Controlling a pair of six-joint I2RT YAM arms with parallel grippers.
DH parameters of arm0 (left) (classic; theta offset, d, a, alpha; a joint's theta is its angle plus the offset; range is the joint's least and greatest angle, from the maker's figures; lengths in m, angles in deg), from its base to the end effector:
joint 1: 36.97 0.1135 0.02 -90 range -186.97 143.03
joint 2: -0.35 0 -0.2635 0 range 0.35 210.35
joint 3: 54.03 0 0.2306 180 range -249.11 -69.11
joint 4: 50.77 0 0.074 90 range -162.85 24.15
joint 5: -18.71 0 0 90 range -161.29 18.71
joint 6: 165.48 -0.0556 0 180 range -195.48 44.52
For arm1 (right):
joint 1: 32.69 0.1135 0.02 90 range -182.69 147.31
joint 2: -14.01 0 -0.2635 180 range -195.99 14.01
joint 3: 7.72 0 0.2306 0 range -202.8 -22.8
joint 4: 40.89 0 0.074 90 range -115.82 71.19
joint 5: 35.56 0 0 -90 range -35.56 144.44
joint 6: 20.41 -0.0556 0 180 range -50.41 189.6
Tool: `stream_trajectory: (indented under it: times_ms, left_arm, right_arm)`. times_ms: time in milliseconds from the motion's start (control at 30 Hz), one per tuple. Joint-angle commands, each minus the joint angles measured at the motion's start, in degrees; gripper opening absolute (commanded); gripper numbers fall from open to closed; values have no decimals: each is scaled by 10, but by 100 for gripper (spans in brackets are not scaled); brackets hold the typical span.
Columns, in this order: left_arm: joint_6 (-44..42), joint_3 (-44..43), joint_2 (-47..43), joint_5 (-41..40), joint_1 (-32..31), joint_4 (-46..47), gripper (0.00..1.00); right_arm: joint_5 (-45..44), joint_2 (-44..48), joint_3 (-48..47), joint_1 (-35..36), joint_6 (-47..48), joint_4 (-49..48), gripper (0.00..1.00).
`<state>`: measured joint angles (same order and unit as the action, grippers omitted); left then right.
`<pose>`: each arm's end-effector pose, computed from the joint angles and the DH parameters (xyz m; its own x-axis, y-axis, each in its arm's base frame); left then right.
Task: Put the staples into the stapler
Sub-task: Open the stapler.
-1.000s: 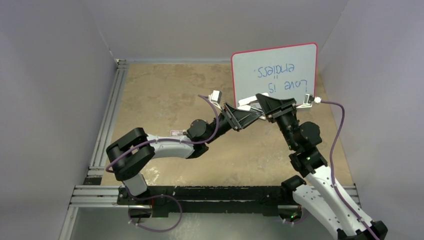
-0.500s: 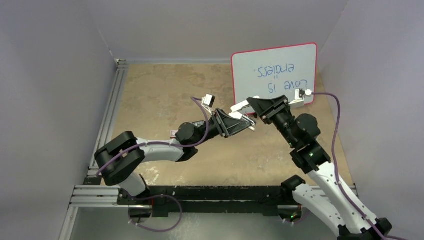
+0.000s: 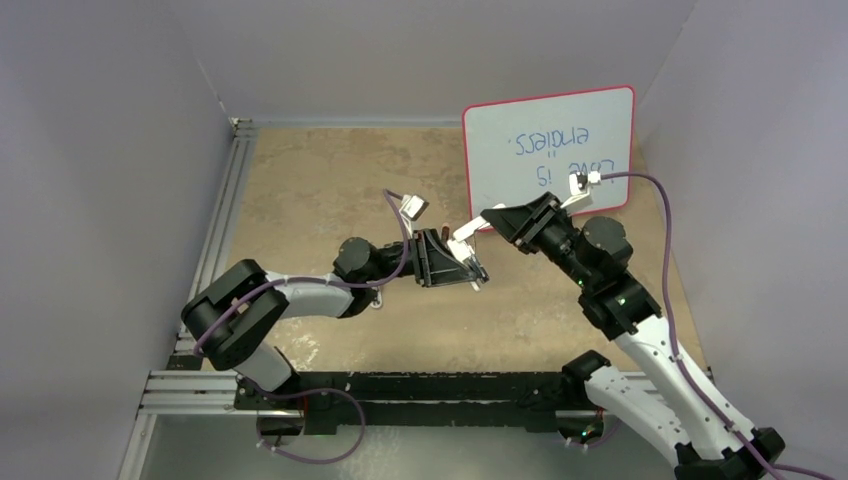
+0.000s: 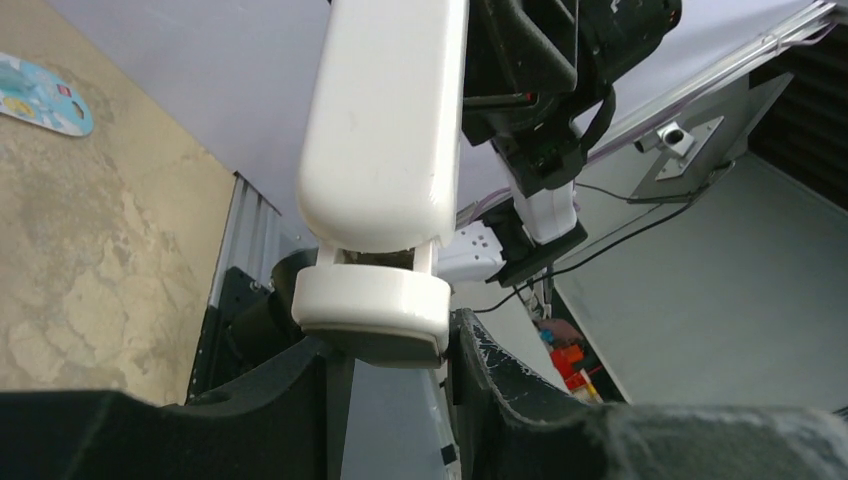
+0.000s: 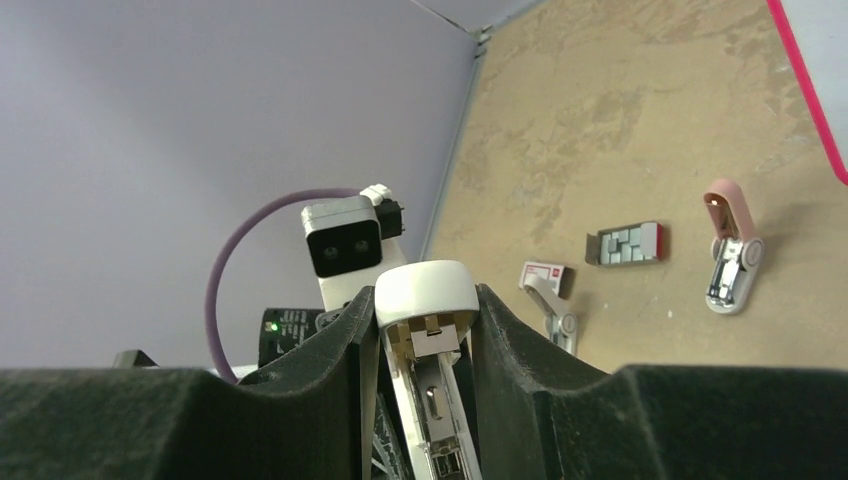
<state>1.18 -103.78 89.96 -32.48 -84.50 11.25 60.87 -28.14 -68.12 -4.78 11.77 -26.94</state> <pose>0.1795 -0.2477 0.2735 -0.8819 -0.1595 -0.4437 0.4709 -0.2481 -0.8466 0.1495 0.0863 0.3722 -0.4419 0.7177 -0.5382 -0.3564 0.4101 0.8395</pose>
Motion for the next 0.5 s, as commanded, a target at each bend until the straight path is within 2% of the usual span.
stream_trajectory:
  times_ms: [0, 367, 467]
  left_arm:
    - [-65, 29, -3, 112, 10, -22, 0]
    - [-90, 42, -1, 114, 30, -78, 13]
    - [-96, 42, 7, 108, 34, -100, 14]
  right_arm:
    - [-115, 2, -57, -22, 53, -45, 8]
    - [-101, -23, -56, -22, 51, -10, 8]
    - [-104, -32, -54, -22, 53, 6, 8]
